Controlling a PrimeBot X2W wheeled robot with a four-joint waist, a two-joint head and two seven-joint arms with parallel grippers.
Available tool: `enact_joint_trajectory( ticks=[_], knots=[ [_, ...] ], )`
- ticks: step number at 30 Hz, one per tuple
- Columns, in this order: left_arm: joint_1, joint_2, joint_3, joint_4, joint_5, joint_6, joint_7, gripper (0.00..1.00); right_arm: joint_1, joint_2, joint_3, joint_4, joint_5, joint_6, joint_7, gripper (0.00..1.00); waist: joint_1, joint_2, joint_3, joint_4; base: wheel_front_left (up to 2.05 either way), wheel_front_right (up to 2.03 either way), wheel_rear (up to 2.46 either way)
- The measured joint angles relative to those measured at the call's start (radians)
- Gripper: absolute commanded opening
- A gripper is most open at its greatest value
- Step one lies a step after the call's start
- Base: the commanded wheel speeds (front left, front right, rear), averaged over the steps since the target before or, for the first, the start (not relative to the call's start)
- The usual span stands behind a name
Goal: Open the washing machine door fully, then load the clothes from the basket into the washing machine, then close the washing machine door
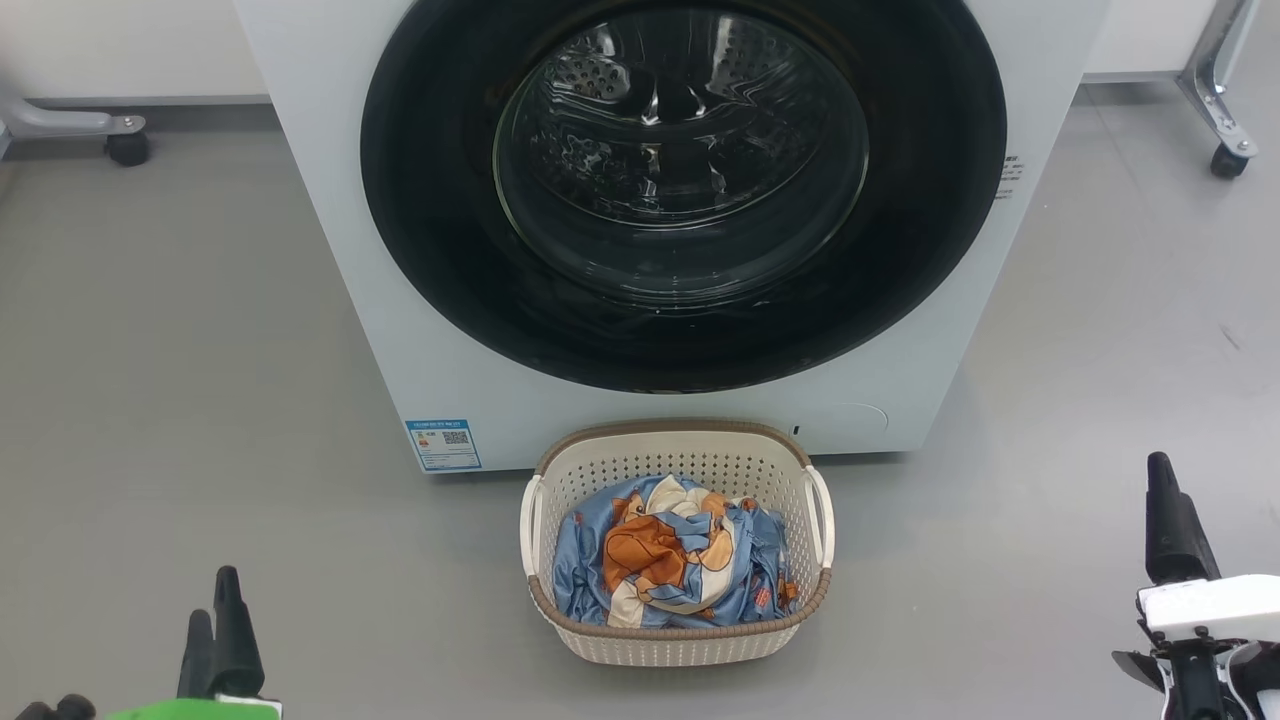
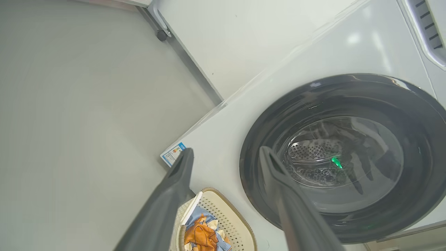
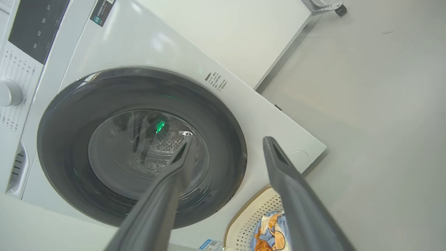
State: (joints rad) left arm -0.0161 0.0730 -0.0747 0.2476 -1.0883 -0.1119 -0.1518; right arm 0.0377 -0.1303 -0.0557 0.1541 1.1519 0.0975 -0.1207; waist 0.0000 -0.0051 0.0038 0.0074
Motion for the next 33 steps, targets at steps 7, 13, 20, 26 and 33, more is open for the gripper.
enact_joint_trajectory(
  ticks=[7, 13, 20, 26, 33],
  knots=[
    [0.0, -0.003, 0.002, -0.022, 0.164, 0.0, -0.017, 1.0, 0.002, -0.024, 0.002, -0.02, -0.188, 0.008, -0.017, 1.0, 0.0, 0.0, 0.003, 0.001, 0.0, 0.0, 0.0],
    [0.0, -0.007, -0.004, -0.041, 0.296, 0.0, -0.026, 1.0, 0.003, -0.032, 0.01, -0.031, -0.347, 0.009, -0.034, 1.0, 0.0, 0.0, 0.006, 0.003, 0.0, 0.0, 0.0],
    [0.0, -0.009, -0.018, -0.054, 0.455, 0.002, -0.044, 1.0, 0.003, -0.038, 0.028, -0.044, -0.513, 0.009, -0.053, 1.0, 0.0, 0.0, 0.009, 0.005, 0.0, 0.0, 0.0],
    [0.0, -0.012, -0.026, -0.067, 0.574, 0.02, -0.053, 1.0, 0.004, -0.042, 0.042, -0.046, -0.639, 0.01, -0.069, 1.0, 0.0, 0.0, 0.011, 0.006, 0.0, 0.0, 0.0],
    [0.0, -0.018, -0.036, -0.08, 0.71, 0.038, -0.069, 1.0, 0.012, -0.045, 0.056, -0.044, -0.79, 0.017, -0.089, 1.0, 0.0, 0.0, 0.011, 0.009, 0.0, 0.0, 0.0]
  ],
)
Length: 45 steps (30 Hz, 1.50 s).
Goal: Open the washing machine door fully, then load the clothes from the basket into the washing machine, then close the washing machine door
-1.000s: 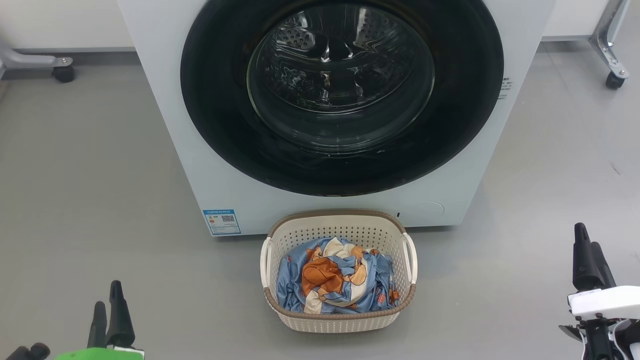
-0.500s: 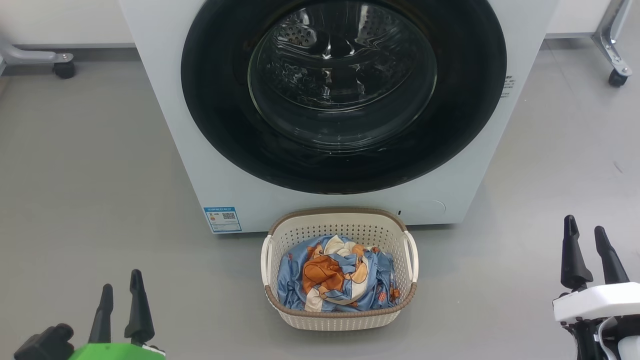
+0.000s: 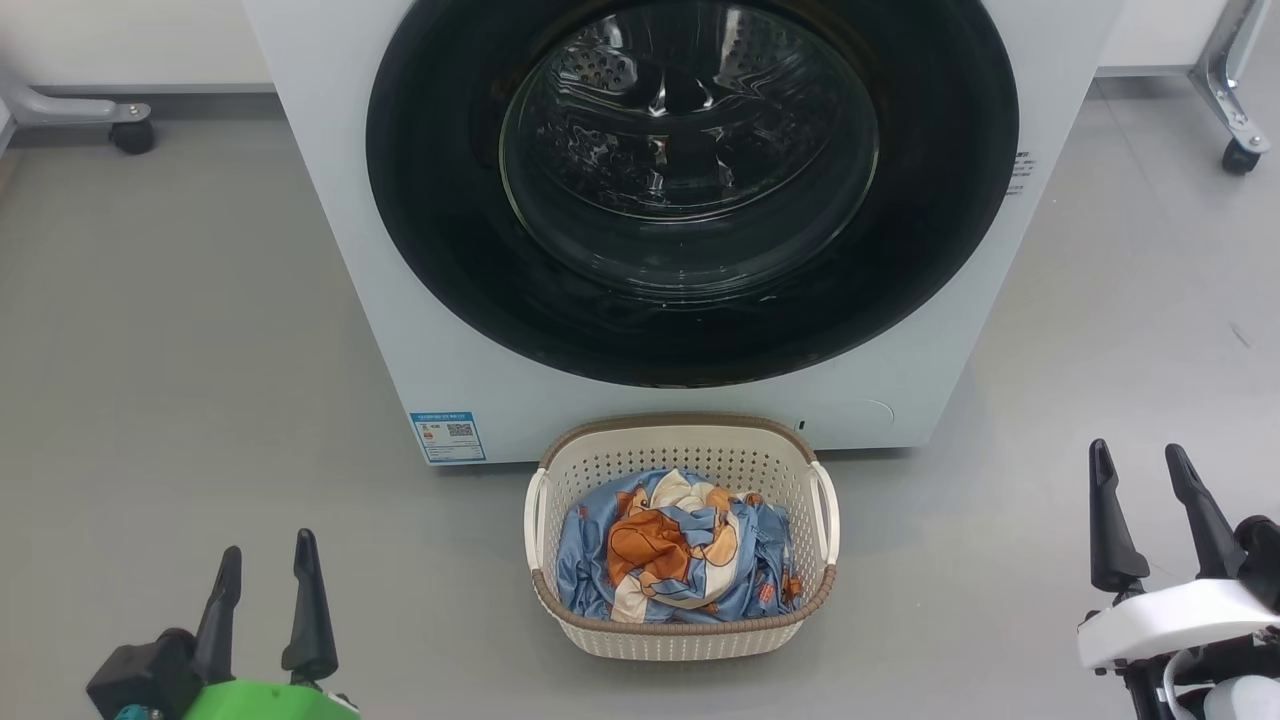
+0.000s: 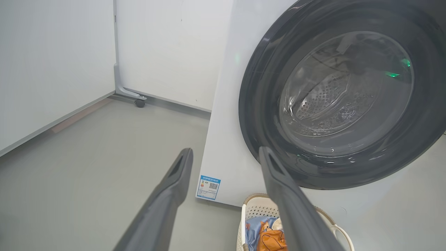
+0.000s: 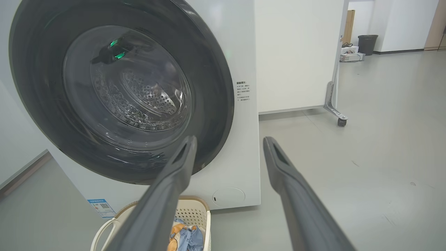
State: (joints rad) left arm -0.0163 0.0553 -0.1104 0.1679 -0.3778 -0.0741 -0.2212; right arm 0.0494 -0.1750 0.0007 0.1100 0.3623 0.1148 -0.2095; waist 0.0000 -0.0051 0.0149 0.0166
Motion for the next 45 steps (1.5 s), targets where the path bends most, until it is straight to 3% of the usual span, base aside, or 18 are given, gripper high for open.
enact_joint_trajectory(
  ticks=[15, 45],
  knots=[
    [0.0, -0.015, -0.023, -0.014, 0.222, 0.032, -0.027, 1.0, 0.008, 0.002, -0.01, 0.001, -0.226, 0.003, -0.042, 1.0, 0.0, 0.0, -0.001, 0.002, 0.0, 0.0, 0.0],
    [0.001, -0.015, -0.033, -0.011, 0.228, 0.051, -0.03, 1.0, 0.027, 0.025, -0.057, 0.061, -0.232, 0.003, -0.042, 1.0, 0.0, 0.0, 0.002, 0.008, 0.0, 0.0, 0.0]
  ],
)
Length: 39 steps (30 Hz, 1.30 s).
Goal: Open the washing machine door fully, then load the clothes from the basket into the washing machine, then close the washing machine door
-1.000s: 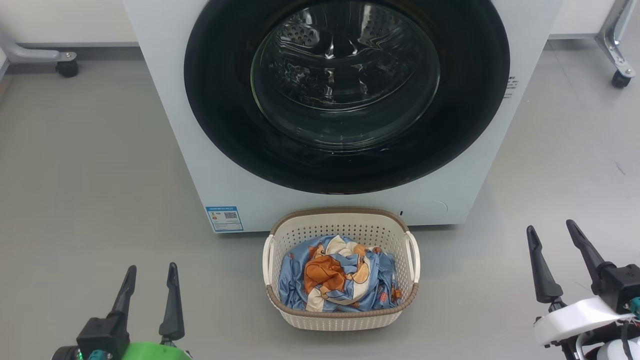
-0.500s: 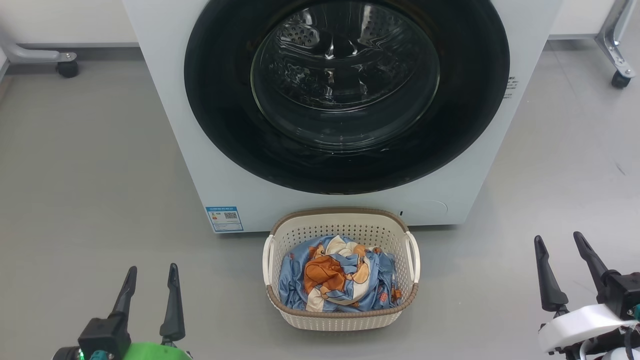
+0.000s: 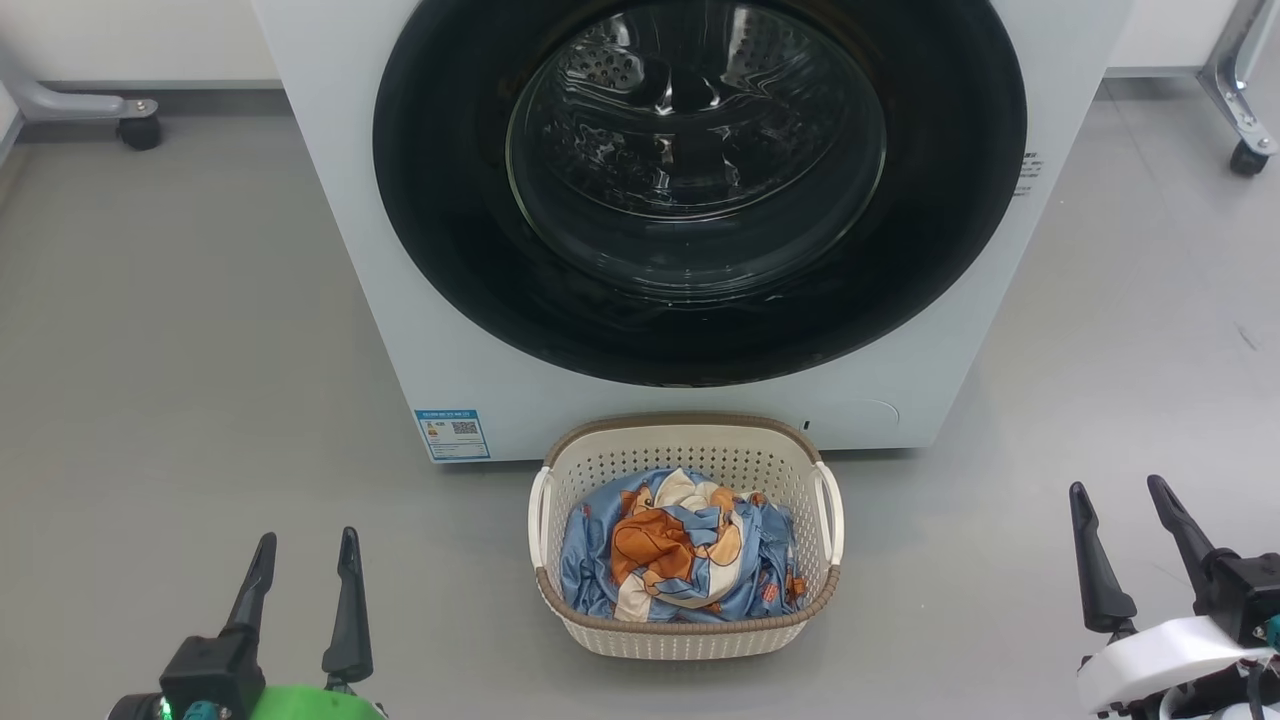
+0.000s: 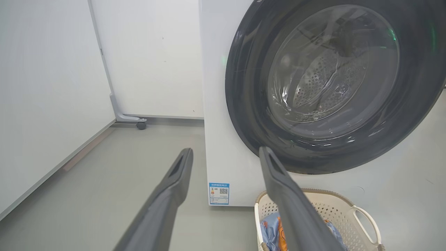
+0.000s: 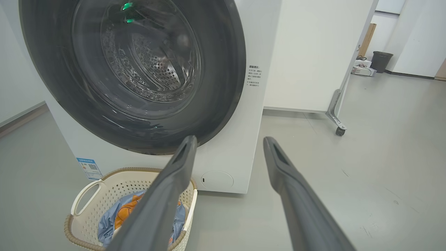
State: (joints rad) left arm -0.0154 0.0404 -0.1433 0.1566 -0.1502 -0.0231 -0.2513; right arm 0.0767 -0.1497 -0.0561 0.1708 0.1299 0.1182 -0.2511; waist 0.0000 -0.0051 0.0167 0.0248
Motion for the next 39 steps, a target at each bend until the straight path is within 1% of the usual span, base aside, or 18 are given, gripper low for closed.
enact_joint_trajectory(
  ticks=[2, 11, 20, 29, 39],
  knots=[
    [0.0, 0.0, 0.0, 0.0, 0.0, 0.0, 0.0, 1.0, 0.0, 0.0, 0.0, 0.002, -0.002, 0.005, 0.0, 1.0, 0.0, 0.0, 0.0, 0.001, 0.0, 0.0, 0.0],
    [0.0, 0.0, -0.005, -0.003, 0.0, 0.0, 0.0, 1.0, 0.0, 0.006, -0.002, 0.004, -0.006, 0.005, 0.0, 1.0, 0.0, 0.0, -0.001, 0.003, -0.01, 0.05, -0.04],
    [0.0, 0.0, -0.008, -0.004, 0.0, 0.0, 0.0, 1.0, 0.0, 0.016, -0.004, 0.007, -0.006, 0.005, 0.0, 1.0, 0.0, 0.0, 0.001, 0.001, -0.14, 0.53, -0.39],
    [0.0, 0.0, -0.007, -0.005, 0.0, 0.0, 0.0, 1.0, 0.0, 0.02, -0.005, 0.009, -0.006, 0.005, 0.0, 1.0, 0.0, 0.0, 0.002, -0.001, -0.02, 0.84, -0.82],
    [0.0, 0.0, -0.006, -0.007, -0.007, 0.0, 0.0, 1.0, 0.0, 0.026, -0.005, 0.013, -0.006, 0.005, 0.0, 1.0, 0.0, 0.0, 0.004, -0.007, 0.39, 0.89, -1.28]
  ],
)
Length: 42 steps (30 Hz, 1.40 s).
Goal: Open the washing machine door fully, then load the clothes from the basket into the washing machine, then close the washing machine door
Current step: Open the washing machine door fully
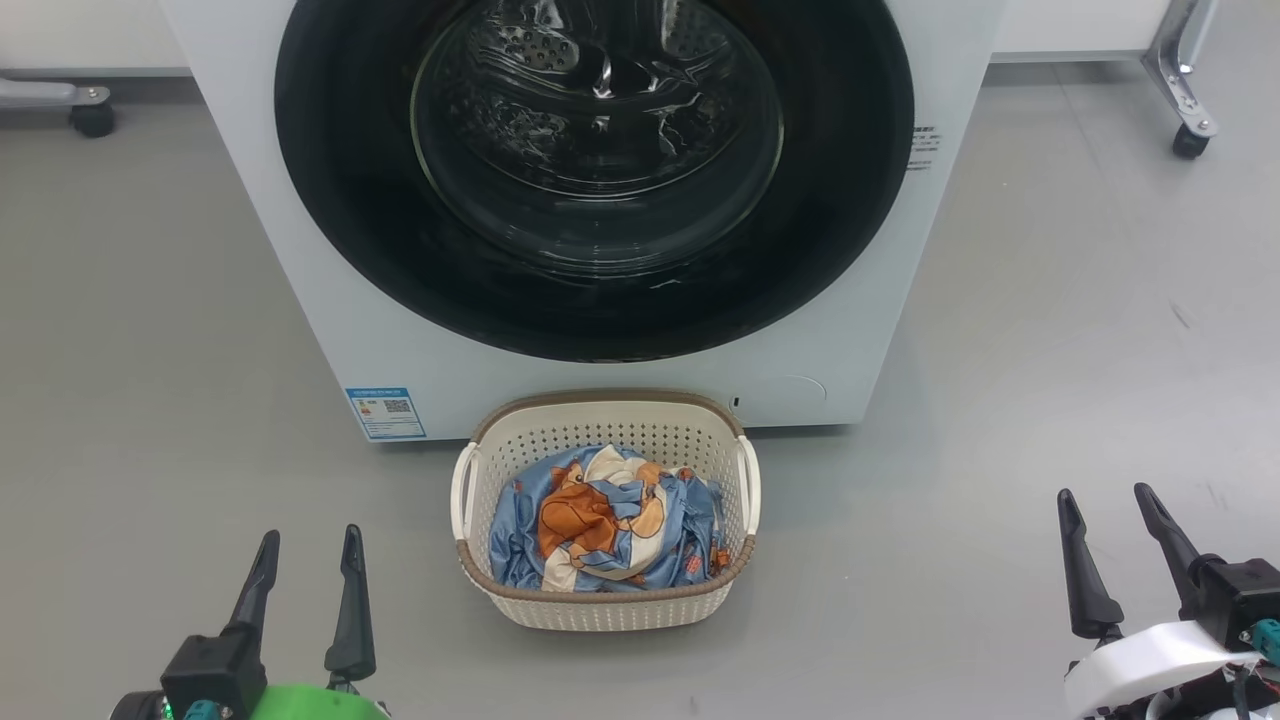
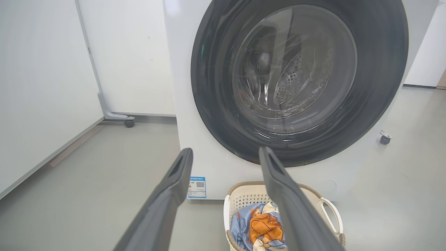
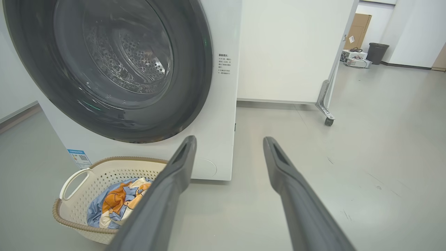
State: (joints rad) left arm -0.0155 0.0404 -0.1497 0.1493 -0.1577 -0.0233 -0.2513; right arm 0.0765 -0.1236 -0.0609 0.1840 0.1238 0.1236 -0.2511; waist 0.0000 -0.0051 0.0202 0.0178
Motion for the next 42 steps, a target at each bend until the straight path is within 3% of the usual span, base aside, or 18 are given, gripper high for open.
enact_joint_trajectory(
  ticks=[22, 42],
  knots=[
    [-0.001, -0.001, 0.013, -0.015, -0.036, 0.001, 0.0, 1.0, 0.0, 0.003, 0.002, 0.004, 0.0, 0.0, 0.0, 1.0, 0.0, 0.0, 0.002, -0.007, 0.7, 0.77, -1.47],
    [0.0, -0.001, 0.011, -0.014, -0.037, 0.001, 0.0, 1.0, 0.0, -0.001, 0.007, 0.004, 0.001, 0.0, 0.0, 1.0, 0.0, 0.0, 0.004, 0.0, 0.28, 0.28, -0.55]
  ],
)
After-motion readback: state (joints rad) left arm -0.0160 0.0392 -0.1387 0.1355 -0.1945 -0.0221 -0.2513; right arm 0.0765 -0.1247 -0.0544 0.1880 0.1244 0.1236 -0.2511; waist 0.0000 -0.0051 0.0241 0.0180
